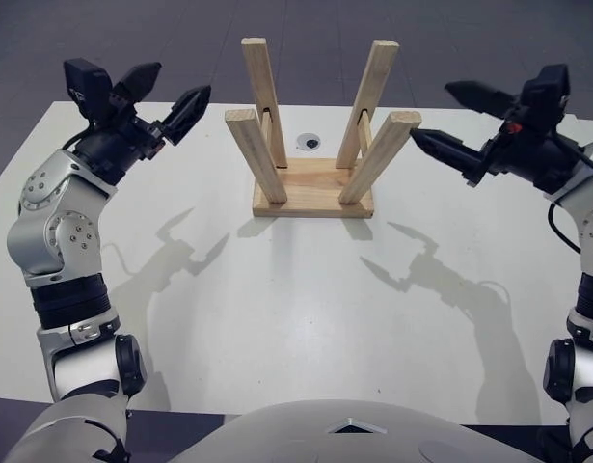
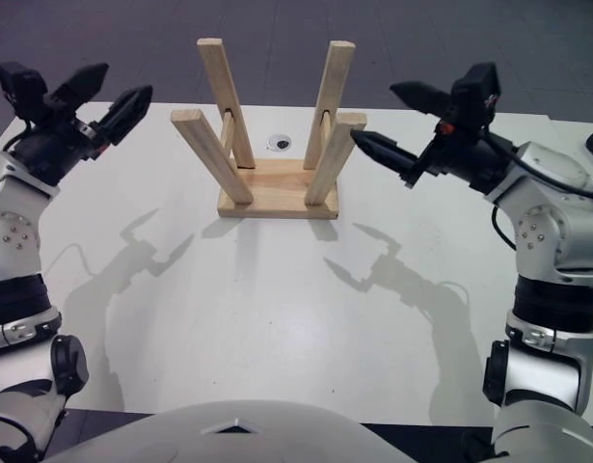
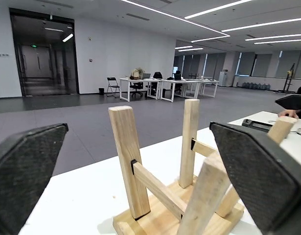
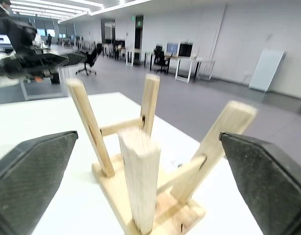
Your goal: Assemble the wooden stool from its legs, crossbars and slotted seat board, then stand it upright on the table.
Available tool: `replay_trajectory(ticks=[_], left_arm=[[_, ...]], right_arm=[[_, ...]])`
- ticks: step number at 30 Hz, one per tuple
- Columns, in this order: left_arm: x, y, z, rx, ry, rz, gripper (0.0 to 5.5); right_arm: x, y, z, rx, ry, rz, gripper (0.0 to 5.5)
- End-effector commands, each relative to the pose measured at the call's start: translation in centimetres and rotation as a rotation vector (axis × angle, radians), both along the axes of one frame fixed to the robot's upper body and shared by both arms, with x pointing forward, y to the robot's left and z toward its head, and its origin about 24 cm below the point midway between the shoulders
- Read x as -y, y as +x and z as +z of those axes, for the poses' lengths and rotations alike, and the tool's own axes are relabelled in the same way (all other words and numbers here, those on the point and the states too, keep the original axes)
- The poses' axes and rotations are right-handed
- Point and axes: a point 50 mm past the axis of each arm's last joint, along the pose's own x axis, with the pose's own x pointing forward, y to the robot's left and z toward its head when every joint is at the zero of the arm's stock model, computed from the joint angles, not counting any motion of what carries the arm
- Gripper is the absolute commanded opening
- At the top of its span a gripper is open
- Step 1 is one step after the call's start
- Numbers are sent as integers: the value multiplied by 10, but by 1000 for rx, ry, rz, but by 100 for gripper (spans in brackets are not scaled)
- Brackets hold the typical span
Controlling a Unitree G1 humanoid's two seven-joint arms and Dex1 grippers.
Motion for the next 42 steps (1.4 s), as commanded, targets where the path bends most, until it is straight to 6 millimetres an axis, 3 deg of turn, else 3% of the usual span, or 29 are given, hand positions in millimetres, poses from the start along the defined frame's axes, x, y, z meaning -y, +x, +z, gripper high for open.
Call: replay_trajectory(ticks=[1,8,16,23,28,31,36,39,42], left_arm=[[21,4,-10,-26,10,-86,494],[39,3,-26,-68,-9,-137,375],[43,-2,-32,-56,-14,-140,253],[47,-7,-43,-103,15,-275,149],[47,-2,-47,-142,34,-361,144],[51,-12,-35,-176,29,-531,144],[61,-43,20,-282,39,-932,138],[75,-29,41,-372,53,-951,132],[91,6,47,-506,49,-820,119]], right_arm=[[-4,15,-12,-32,6,3,540],[-21,22,-25,-56,5,60,540],[-24,21,-27,-63,26,65,419],[-27,20,-27,-85,28,90,314],[-30,18,-26,-120,13,122,230],[-35,1,-15,-167,-9,217,188],[-43,-34,29,-233,-161,356,170],[-51,-20,52,-318,-111,330,166],[-55,14,65,-466,-10,179,166]])
